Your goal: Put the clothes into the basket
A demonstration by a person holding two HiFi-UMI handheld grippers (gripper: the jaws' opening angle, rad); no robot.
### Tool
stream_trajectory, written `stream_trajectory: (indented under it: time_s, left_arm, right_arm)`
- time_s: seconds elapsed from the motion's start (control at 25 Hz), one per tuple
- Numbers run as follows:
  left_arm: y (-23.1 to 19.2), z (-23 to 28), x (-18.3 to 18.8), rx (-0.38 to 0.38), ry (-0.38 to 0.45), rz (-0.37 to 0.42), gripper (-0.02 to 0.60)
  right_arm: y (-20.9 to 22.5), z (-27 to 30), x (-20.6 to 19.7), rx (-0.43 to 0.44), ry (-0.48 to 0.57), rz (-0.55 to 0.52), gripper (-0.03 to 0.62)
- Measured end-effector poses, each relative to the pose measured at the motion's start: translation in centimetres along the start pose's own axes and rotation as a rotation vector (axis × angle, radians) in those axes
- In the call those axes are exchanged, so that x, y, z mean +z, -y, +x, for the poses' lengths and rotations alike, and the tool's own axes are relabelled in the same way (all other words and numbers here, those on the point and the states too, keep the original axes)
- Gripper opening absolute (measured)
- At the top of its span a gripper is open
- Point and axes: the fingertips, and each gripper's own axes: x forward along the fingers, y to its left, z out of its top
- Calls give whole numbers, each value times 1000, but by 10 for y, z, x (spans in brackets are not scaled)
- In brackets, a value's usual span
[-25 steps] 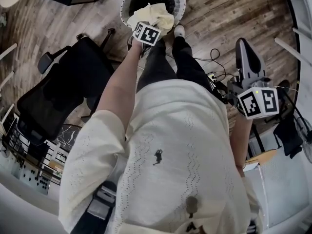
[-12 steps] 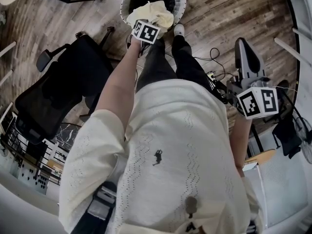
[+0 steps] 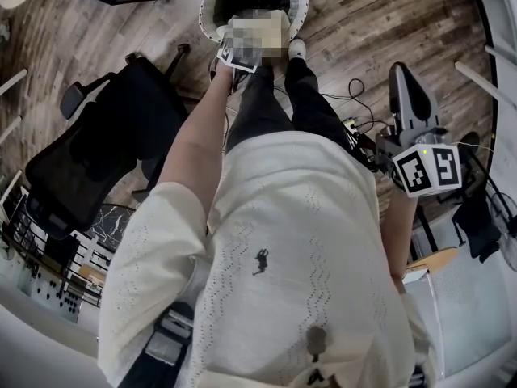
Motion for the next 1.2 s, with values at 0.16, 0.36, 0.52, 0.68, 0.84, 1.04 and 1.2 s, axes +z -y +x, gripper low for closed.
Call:
stream_trajectory:
  time_s: [0.16,0.36,0.52,0.68,0.84,1.04,1.2]
  left_arm:
    - [5,1,3,-5,6,12,87]
    - [5,1,15,-9,33,3,89]
    - [2,-2,21,-12,36,11,91]
    - [2,-3,21,-8,40,4,91]
    - [4,-5,18,-13,48,-10,89]
    - [6,-17,18,-22,82,-34,73]
    - [8,-31,24,-20,130,-62,42]
  right_arm:
    - [2,-1,-1,-4,2,5,8]
    - [6,-1,-2,-8,3,14,8]
    - [4,1,1,-3,5,15,8]
    - [4,2,1,1,6,14,8]
    - [3,2,1,8,8,12,8]
    - [-4,3,4,26,15,5,8]
    - [-11,1,6,45,25,-1,8]
